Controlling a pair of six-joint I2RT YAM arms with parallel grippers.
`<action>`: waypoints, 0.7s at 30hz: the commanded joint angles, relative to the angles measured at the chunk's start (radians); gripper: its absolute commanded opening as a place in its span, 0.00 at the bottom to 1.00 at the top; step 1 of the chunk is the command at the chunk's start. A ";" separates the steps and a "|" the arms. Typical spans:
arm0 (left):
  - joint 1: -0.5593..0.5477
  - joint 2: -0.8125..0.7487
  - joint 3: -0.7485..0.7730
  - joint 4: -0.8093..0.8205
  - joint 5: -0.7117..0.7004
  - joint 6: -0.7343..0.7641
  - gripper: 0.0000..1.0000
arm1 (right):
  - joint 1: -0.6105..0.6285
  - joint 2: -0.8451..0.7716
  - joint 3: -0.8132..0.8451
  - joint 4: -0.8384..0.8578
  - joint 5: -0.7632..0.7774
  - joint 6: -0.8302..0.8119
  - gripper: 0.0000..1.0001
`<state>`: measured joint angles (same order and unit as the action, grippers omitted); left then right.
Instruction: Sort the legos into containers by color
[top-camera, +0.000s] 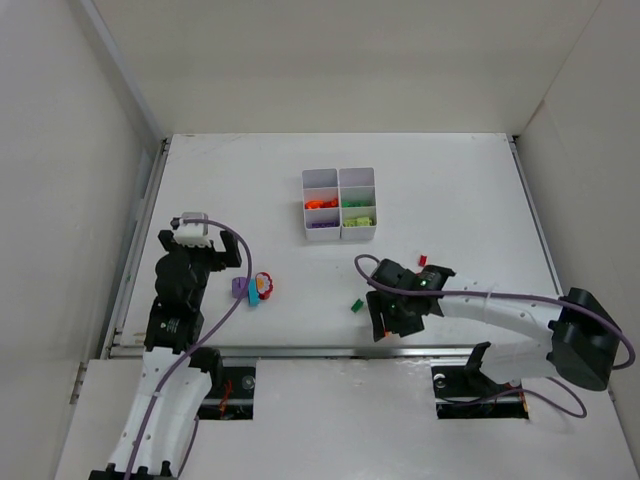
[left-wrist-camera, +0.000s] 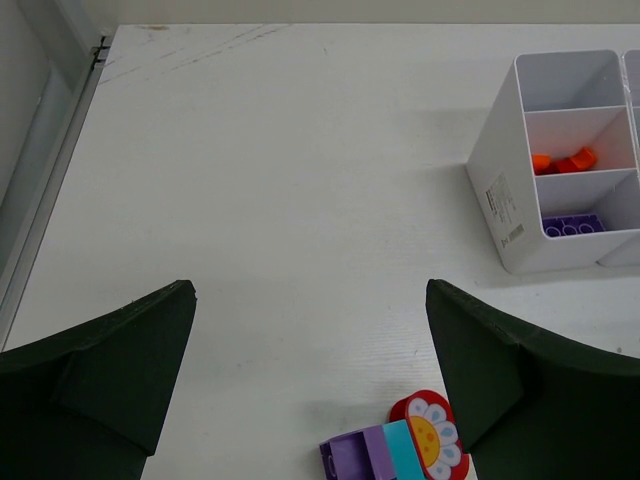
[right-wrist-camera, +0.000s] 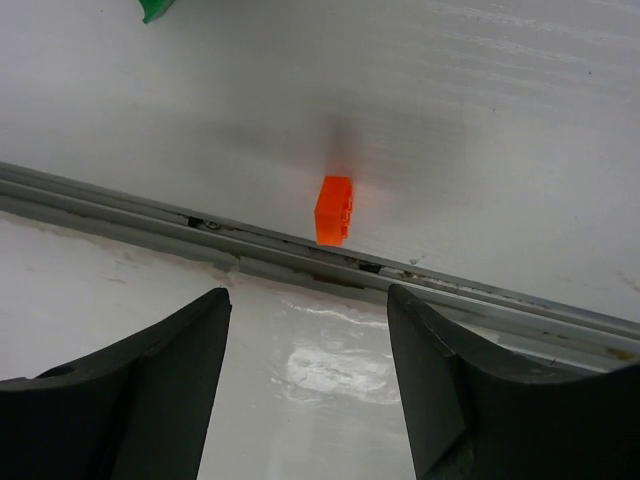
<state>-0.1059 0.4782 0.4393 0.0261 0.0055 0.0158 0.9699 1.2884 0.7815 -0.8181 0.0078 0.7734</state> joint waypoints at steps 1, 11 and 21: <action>-0.006 -0.032 -0.005 0.054 0.014 -0.016 0.99 | -0.002 -0.021 -0.010 0.042 -0.038 0.041 0.69; -0.006 -0.041 -0.005 0.054 0.014 -0.016 0.99 | -0.002 0.087 -0.001 0.086 -0.029 -0.012 0.65; -0.006 -0.041 -0.005 0.054 0.005 -0.016 0.99 | -0.002 0.087 -0.002 0.105 -0.020 -0.013 0.65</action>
<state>-0.1059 0.4484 0.4389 0.0265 0.0071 0.0158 0.9699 1.3834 0.7708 -0.7490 -0.0181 0.7662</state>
